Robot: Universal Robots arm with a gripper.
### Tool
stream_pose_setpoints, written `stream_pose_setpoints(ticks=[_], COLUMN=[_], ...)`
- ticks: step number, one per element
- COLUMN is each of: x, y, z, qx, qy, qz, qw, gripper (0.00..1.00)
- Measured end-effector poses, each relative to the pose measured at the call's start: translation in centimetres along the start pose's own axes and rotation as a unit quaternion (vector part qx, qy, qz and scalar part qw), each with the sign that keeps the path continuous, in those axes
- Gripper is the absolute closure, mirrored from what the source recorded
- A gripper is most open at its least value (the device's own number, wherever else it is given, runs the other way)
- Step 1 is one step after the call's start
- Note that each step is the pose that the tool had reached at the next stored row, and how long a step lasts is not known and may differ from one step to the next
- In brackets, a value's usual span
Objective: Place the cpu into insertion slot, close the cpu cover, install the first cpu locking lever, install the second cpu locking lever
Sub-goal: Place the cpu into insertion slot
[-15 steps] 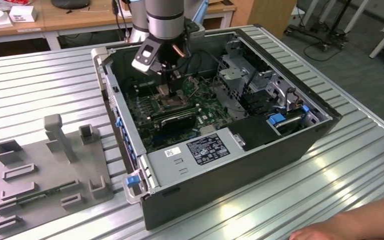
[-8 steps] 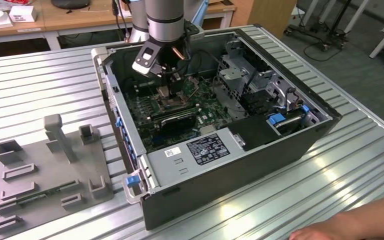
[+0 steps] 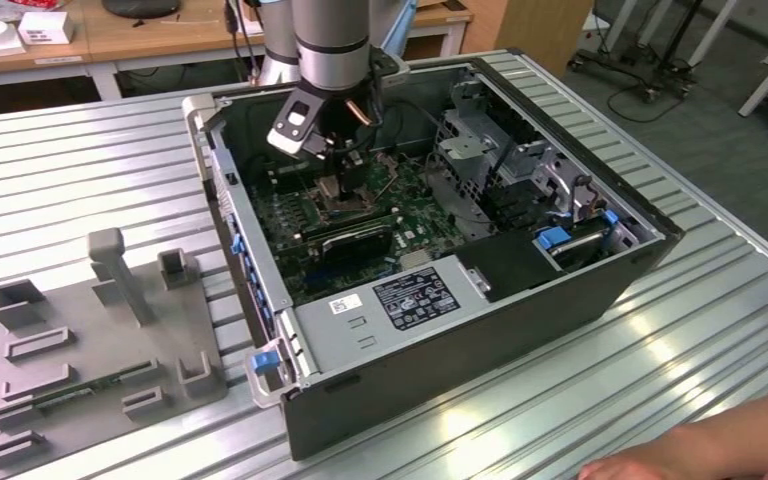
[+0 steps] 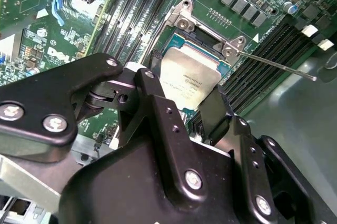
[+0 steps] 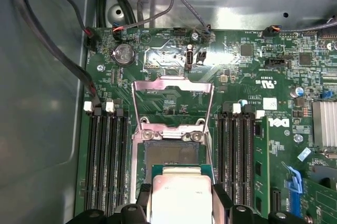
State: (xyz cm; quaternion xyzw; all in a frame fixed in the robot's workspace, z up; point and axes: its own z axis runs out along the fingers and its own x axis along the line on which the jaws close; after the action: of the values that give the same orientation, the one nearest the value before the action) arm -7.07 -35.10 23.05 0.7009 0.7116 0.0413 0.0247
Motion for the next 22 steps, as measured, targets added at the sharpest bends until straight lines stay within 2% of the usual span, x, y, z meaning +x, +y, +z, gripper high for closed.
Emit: stream_pose_setpoints(ticks=[15, 22], x=[0.30, 0.61], y=[0.85, 0.80], z=[1.24, 1.93], qx=[0.0000, 0.0000], qy=[0.0000, 0.0000], qz=[0.000, 0.000], qw=[1.00000, 1.00000], gripper=[0.46, 0.46])
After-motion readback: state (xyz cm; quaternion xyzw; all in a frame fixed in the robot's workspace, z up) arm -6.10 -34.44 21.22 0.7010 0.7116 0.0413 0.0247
